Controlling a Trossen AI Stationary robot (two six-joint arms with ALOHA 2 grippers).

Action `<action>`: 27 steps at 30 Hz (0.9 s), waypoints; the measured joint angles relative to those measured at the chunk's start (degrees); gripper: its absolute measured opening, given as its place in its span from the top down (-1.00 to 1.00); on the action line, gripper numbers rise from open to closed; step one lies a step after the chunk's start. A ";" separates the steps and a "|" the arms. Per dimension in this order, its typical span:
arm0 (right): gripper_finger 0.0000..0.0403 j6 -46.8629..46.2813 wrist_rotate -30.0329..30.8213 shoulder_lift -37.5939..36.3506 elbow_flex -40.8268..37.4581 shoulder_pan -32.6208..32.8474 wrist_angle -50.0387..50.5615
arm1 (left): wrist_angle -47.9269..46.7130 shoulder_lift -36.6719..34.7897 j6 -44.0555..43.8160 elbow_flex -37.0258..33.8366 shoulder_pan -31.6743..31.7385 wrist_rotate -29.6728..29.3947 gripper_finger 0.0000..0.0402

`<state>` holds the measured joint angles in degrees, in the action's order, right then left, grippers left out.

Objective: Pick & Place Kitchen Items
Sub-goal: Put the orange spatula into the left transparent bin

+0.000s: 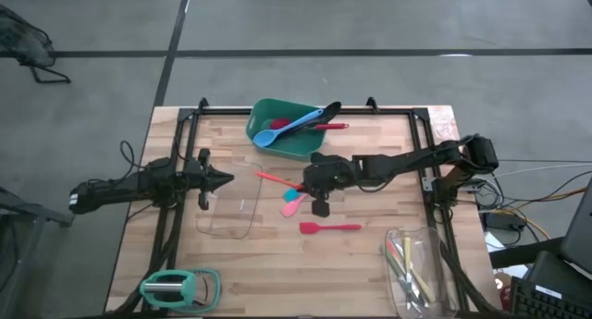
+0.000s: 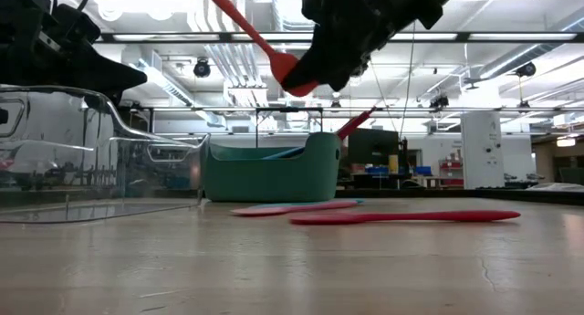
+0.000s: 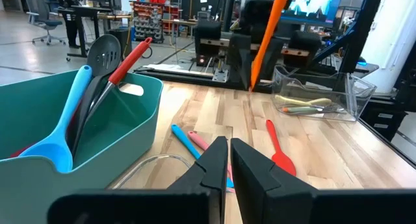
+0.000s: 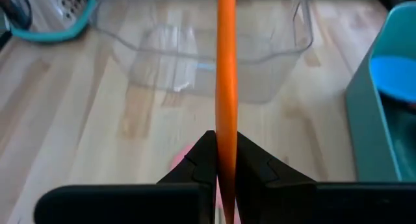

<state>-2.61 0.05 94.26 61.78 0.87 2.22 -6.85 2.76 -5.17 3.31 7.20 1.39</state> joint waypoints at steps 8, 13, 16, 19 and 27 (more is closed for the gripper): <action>0.89 3.04 0.20 0.07 -1.44 -0.76 -7.29 | 0.00 0.00 -0.01 0.00 -0.01 0.00 0.87; 0.89 4.30 0.14 0.07 -4.25 -1.07 -16.22 | 0.00 0.00 -0.02 0.00 0.00 0.00 0.87; 0.89 4.13 0.14 0.07 -5.42 -1.10 -20.22 | 0.00 0.00 0.00 0.00 -0.01 0.00 0.87; 0.89 4.32 0.12 0.07 -6.80 -1.08 -23.47 | 0.00 0.00 0.00 0.00 0.00 0.00 0.87; 0.89 4.31 0.12 0.07 -8.56 -1.06 -28.97 | 2.41 0.10 -2.29 -0.35 -0.02 0.07 0.87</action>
<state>1.70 0.16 94.32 53.21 -0.19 -26.75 -4.44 2.87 -7.46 2.96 7.18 1.45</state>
